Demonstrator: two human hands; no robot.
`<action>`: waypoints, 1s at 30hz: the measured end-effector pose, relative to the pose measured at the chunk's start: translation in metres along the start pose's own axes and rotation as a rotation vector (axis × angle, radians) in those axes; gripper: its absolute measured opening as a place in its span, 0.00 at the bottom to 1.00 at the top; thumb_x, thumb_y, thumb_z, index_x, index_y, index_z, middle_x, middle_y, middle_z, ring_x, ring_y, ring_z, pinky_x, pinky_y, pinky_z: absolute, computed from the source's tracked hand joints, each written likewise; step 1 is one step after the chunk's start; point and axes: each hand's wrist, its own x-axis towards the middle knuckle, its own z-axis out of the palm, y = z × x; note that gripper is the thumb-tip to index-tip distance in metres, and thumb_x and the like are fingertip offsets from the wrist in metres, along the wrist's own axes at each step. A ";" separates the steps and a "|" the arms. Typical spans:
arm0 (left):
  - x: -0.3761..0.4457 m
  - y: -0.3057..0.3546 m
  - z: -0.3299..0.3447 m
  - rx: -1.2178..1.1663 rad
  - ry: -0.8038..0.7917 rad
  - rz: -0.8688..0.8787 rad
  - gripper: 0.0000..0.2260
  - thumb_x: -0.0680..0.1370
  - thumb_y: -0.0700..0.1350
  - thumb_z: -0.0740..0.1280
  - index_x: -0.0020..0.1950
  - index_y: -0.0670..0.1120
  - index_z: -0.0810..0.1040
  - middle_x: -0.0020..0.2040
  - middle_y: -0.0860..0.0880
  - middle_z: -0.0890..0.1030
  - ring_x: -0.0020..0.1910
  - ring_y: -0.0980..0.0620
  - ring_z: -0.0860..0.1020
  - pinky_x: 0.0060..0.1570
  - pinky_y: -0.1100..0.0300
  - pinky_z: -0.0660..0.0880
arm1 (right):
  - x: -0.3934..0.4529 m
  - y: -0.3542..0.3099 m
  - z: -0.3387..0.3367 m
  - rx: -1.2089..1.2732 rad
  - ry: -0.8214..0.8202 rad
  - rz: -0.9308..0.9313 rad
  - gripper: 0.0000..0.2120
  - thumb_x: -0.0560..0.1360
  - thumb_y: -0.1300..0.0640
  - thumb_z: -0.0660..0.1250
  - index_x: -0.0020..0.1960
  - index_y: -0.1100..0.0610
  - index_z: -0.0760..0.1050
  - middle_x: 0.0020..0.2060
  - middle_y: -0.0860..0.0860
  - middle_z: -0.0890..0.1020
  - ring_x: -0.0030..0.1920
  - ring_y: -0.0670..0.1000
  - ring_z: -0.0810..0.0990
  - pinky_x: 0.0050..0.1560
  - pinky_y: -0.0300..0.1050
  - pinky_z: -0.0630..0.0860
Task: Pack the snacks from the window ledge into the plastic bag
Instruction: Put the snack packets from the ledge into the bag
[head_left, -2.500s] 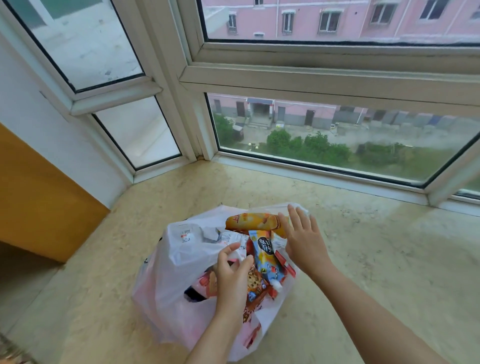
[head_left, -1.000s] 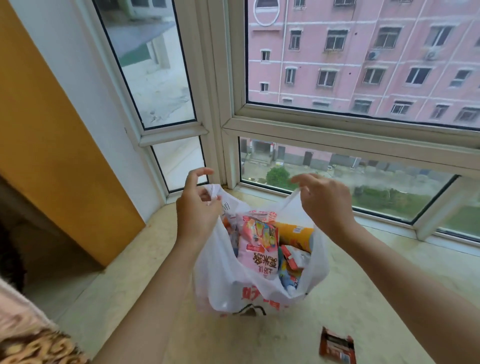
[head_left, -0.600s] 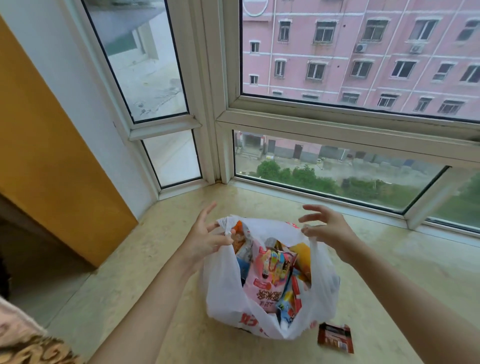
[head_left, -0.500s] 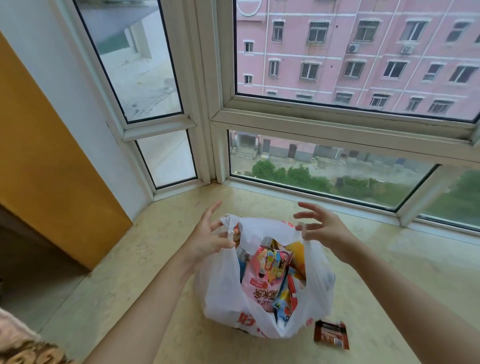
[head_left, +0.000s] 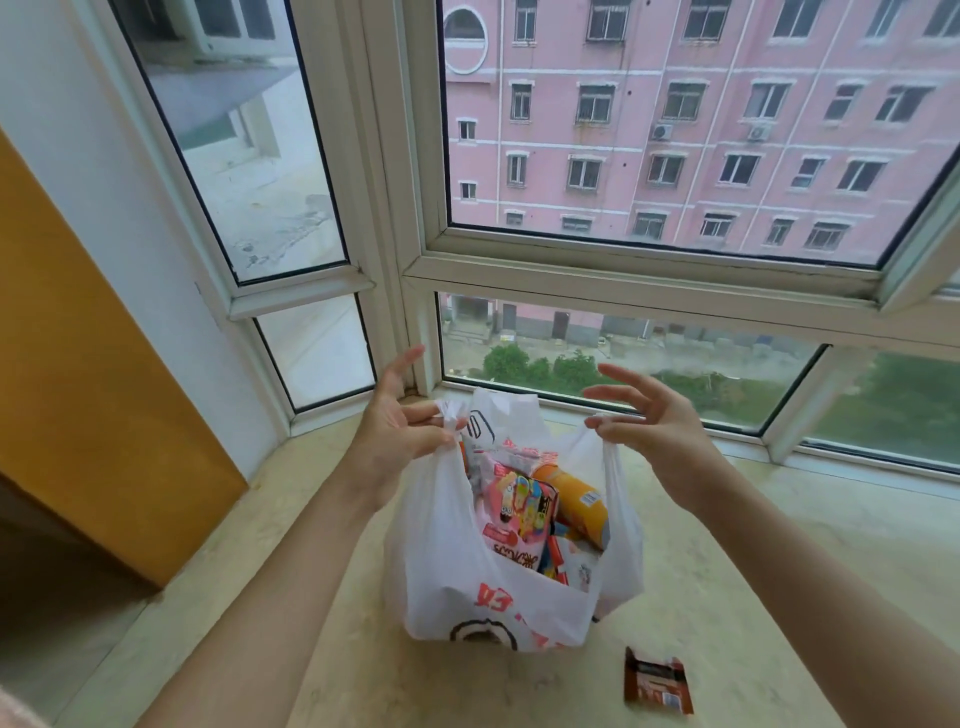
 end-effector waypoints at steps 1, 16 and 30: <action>0.000 0.000 -0.002 -0.013 0.025 0.009 0.41 0.71 0.24 0.66 0.70 0.62 0.61 0.39 0.37 0.77 0.51 0.45 0.82 0.46 0.61 0.79 | 0.000 0.001 -0.001 0.008 0.014 -0.004 0.29 0.69 0.76 0.68 0.64 0.52 0.74 0.53 0.54 0.83 0.49 0.58 0.83 0.53 0.48 0.80; -0.006 -0.057 0.028 0.151 -0.111 -0.189 0.34 0.70 0.28 0.71 0.69 0.55 0.70 0.59 0.45 0.80 0.49 0.51 0.83 0.45 0.62 0.77 | -0.023 0.053 -0.018 -0.348 0.027 0.125 0.23 0.69 0.70 0.71 0.60 0.52 0.77 0.50 0.50 0.83 0.47 0.57 0.83 0.48 0.47 0.81; -0.076 -0.056 0.065 0.358 0.199 0.095 0.22 0.70 0.41 0.76 0.59 0.55 0.74 0.50 0.53 0.79 0.44 0.58 0.78 0.40 0.65 0.76 | -0.094 0.067 -0.051 -0.716 0.098 -0.023 0.16 0.73 0.61 0.69 0.58 0.48 0.77 0.48 0.43 0.82 0.42 0.43 0.82 0.45 0.49 0.81</action>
